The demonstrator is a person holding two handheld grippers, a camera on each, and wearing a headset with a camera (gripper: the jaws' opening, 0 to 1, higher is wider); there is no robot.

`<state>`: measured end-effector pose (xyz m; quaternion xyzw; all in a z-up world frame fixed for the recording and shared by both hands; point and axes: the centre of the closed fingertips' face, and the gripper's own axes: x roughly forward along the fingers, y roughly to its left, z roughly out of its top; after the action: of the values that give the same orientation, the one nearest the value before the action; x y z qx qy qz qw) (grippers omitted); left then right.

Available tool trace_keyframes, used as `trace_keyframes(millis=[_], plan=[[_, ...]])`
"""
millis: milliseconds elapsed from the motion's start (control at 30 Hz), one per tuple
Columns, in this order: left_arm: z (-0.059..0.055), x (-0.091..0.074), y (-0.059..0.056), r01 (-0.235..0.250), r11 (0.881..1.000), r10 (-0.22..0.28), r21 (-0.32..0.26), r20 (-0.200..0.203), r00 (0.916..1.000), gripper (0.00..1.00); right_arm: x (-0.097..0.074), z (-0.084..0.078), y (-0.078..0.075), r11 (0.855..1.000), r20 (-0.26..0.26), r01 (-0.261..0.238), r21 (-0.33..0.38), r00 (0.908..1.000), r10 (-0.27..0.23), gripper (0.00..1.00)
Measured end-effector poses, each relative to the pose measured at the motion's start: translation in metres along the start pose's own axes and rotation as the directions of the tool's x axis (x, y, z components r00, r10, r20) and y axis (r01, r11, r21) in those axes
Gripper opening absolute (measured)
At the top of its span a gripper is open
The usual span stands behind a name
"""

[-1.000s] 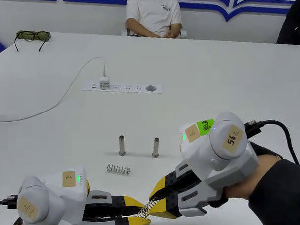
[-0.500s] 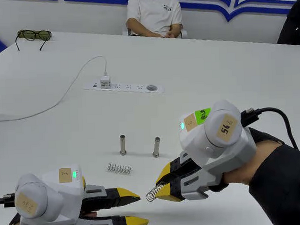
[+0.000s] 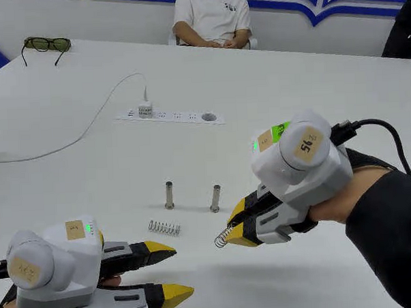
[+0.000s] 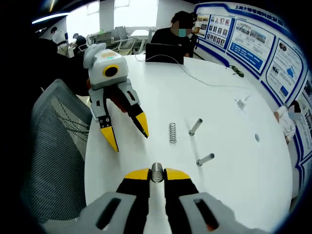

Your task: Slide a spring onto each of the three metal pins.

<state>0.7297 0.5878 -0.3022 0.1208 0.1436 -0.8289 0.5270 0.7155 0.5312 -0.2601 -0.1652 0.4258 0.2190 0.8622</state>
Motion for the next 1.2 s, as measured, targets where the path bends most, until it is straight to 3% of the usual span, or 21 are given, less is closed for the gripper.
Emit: trace_keyframes(millis=[633,933,1200], plan=[[-0.007,-0.002,0.006,-0.026,1.0,0.026,-0.018,0.0,0.9997,0.43,-0.005,0.005,-0.038,0.999,-0.071,0.031,-0.029,0.9969,-0.033,0.12],[-0.008,-0.003,0.006,-0.025,0.999,0.025,-0.02,-0.003,0.9997,0.43,-0.008,0.008,-0.063,0.998,-0.094,0.05,-0.034,0.9942,-0.053,0.12],[-0.011,-0.003,0.006,-0.025,0.999,0.025,-0.026,-0.006,0.9997,0.42,-0.001,0.005,-0.082,0.998,-0.124,0.06,-0.021,0.9903,-0.062,0.12]])
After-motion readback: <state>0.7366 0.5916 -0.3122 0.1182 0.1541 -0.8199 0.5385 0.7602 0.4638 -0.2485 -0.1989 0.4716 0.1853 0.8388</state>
